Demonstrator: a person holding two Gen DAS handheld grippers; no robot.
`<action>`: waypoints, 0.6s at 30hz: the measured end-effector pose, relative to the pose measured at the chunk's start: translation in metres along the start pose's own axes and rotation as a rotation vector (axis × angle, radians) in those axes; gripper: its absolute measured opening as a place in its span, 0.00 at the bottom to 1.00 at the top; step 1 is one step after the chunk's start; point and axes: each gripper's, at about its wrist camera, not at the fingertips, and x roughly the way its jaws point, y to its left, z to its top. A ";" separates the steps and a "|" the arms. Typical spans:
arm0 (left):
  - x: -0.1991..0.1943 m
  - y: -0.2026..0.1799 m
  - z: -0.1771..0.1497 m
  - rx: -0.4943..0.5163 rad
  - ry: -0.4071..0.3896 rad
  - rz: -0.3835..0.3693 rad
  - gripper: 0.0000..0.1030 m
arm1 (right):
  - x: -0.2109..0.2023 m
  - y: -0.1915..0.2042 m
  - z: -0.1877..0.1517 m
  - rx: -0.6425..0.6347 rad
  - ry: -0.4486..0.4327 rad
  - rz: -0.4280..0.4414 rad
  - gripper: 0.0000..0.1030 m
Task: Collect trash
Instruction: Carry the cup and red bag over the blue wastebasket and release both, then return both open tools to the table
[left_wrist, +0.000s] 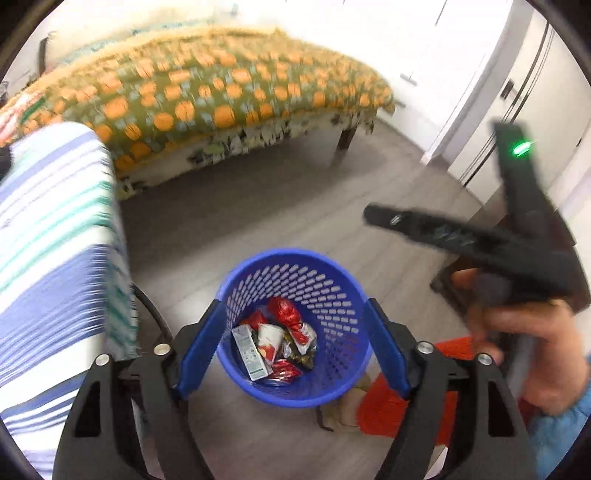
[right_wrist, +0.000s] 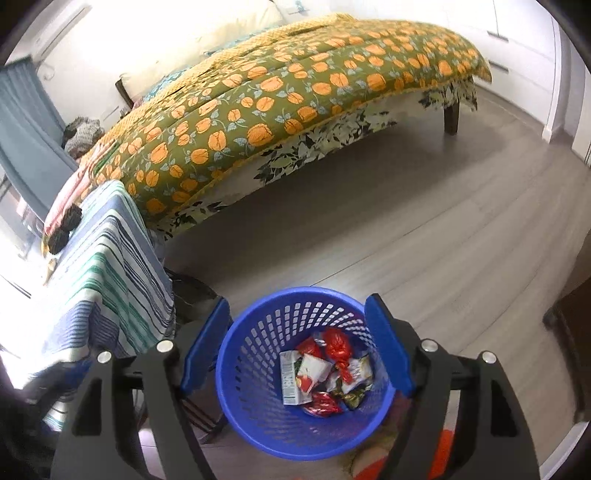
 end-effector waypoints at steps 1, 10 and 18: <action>-0.016 0.005 -0.001 -0.013 -0.023 -0.006 0.78 | 0.000 0.003 -0.001 -0.011 -0.002 -0.011 0.80; -0.131 0.100 -0.031 -0.126 -0.185 0.181 0.95 | -0.017 0.094 -0.026 -0.338 -0.119 -0.076 0.81; -0.169 0.219 -0.070 -0.238 -0.158 0.416 0.95 | -0.016 0.243 -0.060 -0.534 -0.059 0.157 0.88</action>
